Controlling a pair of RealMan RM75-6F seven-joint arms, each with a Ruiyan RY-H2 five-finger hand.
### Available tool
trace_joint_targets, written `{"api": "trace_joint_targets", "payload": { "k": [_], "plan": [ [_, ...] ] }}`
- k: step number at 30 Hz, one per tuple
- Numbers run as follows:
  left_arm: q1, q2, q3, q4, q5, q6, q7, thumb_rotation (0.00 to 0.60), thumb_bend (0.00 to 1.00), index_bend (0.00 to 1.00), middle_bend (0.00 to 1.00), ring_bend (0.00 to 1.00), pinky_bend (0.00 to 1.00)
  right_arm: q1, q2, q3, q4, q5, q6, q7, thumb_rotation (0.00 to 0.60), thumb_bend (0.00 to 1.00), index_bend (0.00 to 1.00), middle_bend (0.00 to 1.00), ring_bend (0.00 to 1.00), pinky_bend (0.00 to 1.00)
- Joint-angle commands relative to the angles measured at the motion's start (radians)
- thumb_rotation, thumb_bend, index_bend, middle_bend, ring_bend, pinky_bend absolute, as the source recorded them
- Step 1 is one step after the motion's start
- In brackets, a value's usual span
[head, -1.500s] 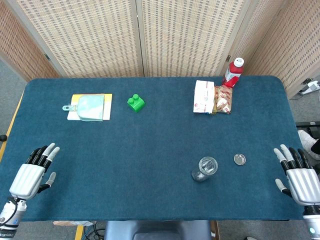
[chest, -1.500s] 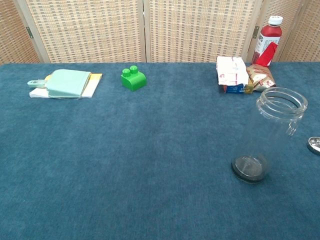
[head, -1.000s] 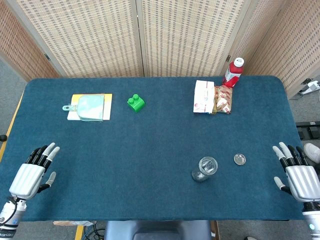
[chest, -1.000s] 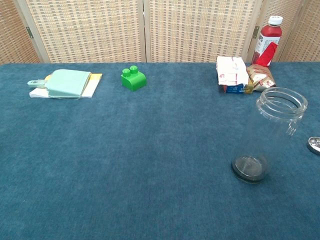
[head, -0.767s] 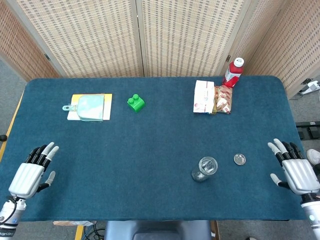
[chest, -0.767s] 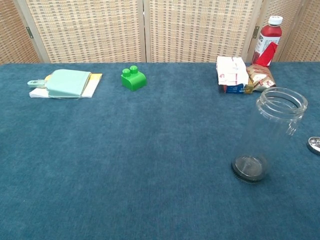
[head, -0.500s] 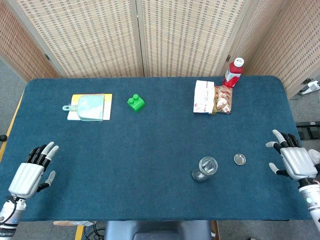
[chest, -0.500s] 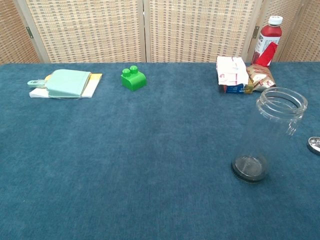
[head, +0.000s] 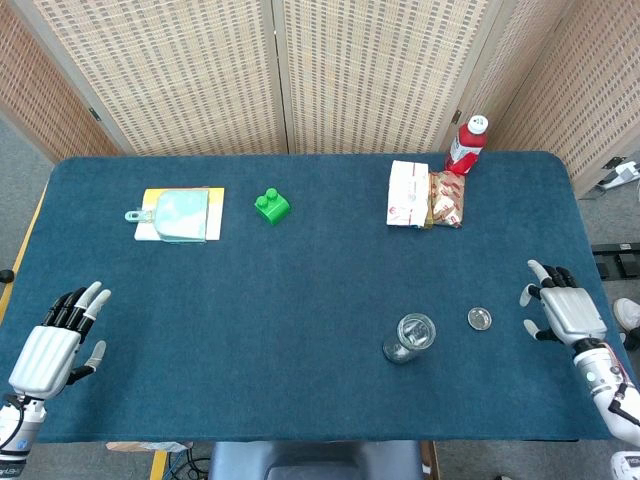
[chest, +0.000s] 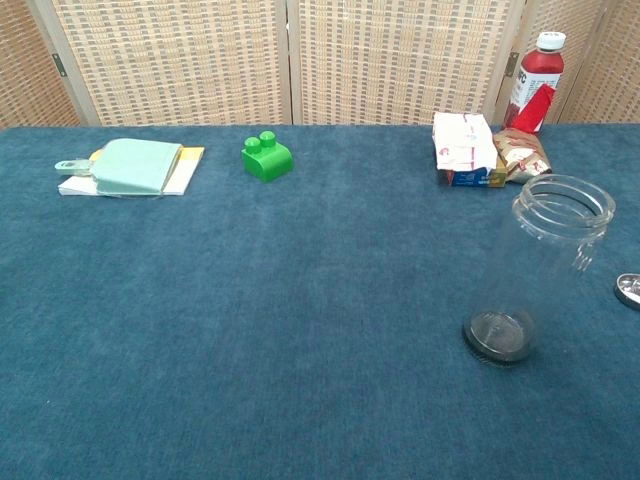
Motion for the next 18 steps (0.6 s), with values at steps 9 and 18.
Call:
{"api": "trace_joint_targets", "payload": {
  "k": [9,18],
  "plan": [
    [0.004,0.007,0.0,-0.002,0.01,0.013,-0.015,0.6,0.42,0.0,0.0,0.0,0.07,0.057,-0.096,0.0,0.098,0.029,-0.063,-0.001,0.6,0.36,0.47,0.0,0.0,0.0],
    [0.007,0.011,0.0,-0.002,0.019,0.024,-0.026,0.6,0.42,0.0,0.0,0.0,0.07,0.094,-0.145,-0.006,0.151,0.051,-0.108,-0.02,0.6,0.36,0.48,0.0,0.0,0.0]
  ]
}}
